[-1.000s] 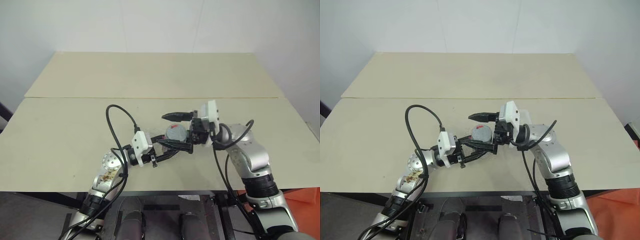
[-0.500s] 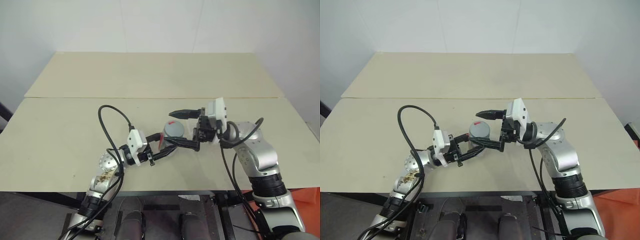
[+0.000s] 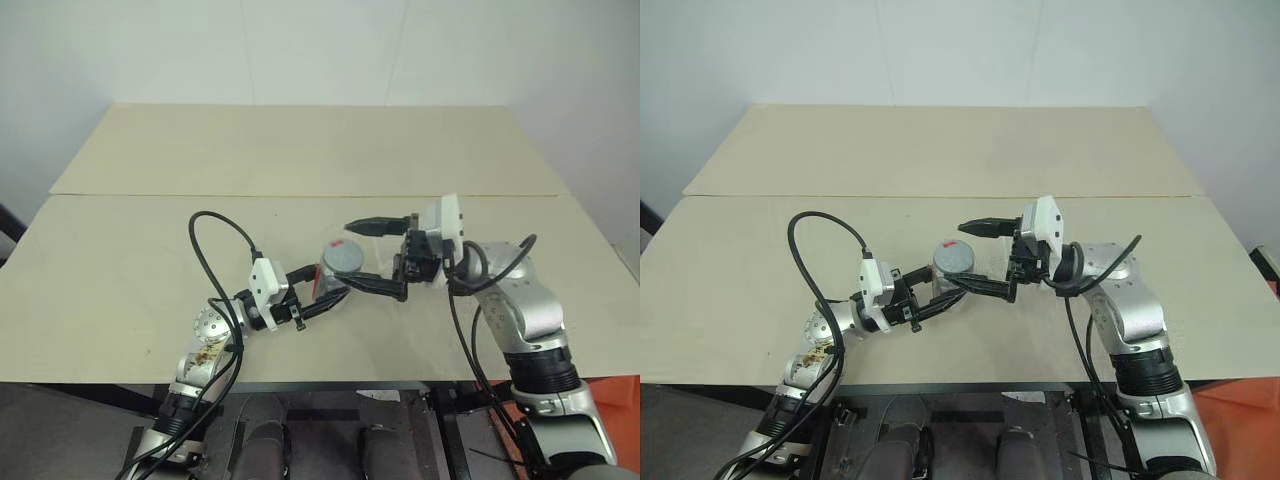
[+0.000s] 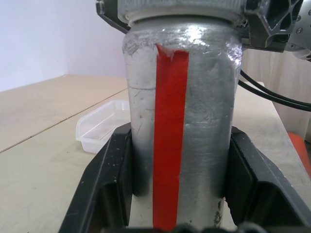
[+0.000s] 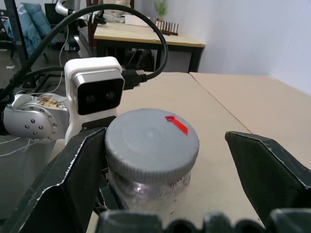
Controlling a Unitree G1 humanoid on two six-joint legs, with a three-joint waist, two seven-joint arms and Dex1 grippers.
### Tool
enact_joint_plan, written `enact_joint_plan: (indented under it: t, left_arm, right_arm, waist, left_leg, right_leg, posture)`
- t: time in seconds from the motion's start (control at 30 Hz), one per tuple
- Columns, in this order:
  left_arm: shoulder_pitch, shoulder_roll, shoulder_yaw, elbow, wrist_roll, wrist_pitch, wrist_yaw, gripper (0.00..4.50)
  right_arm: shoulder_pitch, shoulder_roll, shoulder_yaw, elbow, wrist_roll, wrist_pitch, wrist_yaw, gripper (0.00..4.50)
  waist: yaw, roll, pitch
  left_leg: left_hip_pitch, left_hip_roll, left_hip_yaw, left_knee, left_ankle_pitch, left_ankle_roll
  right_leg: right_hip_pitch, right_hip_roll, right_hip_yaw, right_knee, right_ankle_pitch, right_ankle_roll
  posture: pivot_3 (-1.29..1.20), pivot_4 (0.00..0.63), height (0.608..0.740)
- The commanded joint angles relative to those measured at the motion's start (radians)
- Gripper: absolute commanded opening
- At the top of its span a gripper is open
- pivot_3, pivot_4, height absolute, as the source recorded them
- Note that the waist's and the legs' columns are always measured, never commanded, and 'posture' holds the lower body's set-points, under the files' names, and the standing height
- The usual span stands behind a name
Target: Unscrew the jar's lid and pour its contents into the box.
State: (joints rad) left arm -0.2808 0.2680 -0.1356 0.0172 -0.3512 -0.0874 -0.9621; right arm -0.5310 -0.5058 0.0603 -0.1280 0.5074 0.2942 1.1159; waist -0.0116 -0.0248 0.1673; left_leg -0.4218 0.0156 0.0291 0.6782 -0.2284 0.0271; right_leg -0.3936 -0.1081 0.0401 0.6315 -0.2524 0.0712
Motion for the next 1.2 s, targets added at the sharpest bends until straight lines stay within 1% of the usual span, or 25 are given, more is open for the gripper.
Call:
enact_joint_plan:
  t: [0.03,0.23,0.43,0.87,0.97,1.0,1.07,1.2]
  left_arm:
    - [-0.014,-0.007,0.003,-0.015,-0.006,-0.021,0.002,2.13]
    - [-0.023,-0.018,-0.008,-0.014,0.002,-0.022,0.004,2.13]
    - [-0.023,-0.023,-0.012,-0.011,0.005,-0.023,0.002,2.13]
    - [-0.024,-0.024,-0.014,-0.003,0.009,-0.024,0.003,2.13]
    - [-0.024,-0.023,-0.015,-0.002,0.01,-0.024,0.003,2.13]
    - [-0.024,-0.023,-0.015,-0.002,0.01,-0.024,0.003,2.13]
    - [-0.023,-0.022,-0.015,-0.001,0.01,-0.023,0.002,2.13]
    - [-0.023,-0.02,-0.017,-0.002,0.01,-0.022,0.002,2.13]
  right_arm:
    - [0.001,-0.013,-0.018,-0.047,0.054,0.05,0.01,4.47]
    - [-0.006,0.017,0.006,-0.068,0.062,0.081,-0.014,4.47]
    - [-0.014,0.05,0.004,-0.067,0.044,0.055,-0.047,4.47]
    - [0.005,0.055,-0.008,-0.08,0.039,0.009,-0.054,4.47]
    - [0.006,0.061,-0.014,-0.082,0.052,0.013,-0.051,3.89]
    - [0.006,0.062,-0.015,-0.082,0.052,0.013,-0.052,3.51]
    - [0.006,0.065,-0.015,-0.082,0.047,0.01,-0.055,2.95]
    - [0.004,0.068,-0.013,-0.079,0.043,0.007,-0.051,2.95]
  waist:
    - [0.0,0.0,0.0]
    - [-0.001,0.0,0.0]
    - [0.0,0.0,0.0]
    - [0.0,0.0,0.0]
    - [0.0,0.0,0.0]
    - [0.0,0.0,0.0]
    - [0.0,0.0,0.0]
    - [0.0,0.0,0.0]
  left_leg:
    - [0.0,0.0,0.0,0.0,0.0,0.0]
    - [0.0,0.0,0.0,0.0,0.0,0.0]
    - [0.0,0.0,0.0,0.0,0.0,0.0]
    - [0.0,0.0,0.0,0.0,0.0,0.0]
    - [0.0,0.0,0.0,0.0,0.0,0.0]
    - [0.0,0.0,0.0,0.0,0.0,0.0]
    - [0.0,0.0,0.0,0.0,0.0,0.0]
    - [0.0,0.0,0.0,0.0,0.0,0.0]
  right_leg:
    - [0.0,0.0,0.0,0.0,0.0,0.0]
    - [0.0,0.0,0.0,0.0,0.0,0.0]
    - [0.0,0.0,0.0,0.0,0.0,0.0]
    - [0.0,0.0,0.0,0.0,0.0,0.0]
    - [0.0,0.0,0.0,0.0,0.0,0.0]
    - [0.0,0.0,0.0,0.0,0.0,0.0]
    - [0.0,0.0,0.0,0.0,0.0,0.0]
    - [0.0,0.0,0.0,0.0,0.0,0.0]
  posture:
    - [0.0,0.15,0.74]
    - [0.0,0.15,0.74]
    - [0.0,0.15,0.74]
    - [0.0,0.15,0.74]
    - [0.0,0.15,0.74]
    - [0.0,0.15,0.74]
    - [0.0,0.15,0.74]
    - [0.0,0.15,0.74]
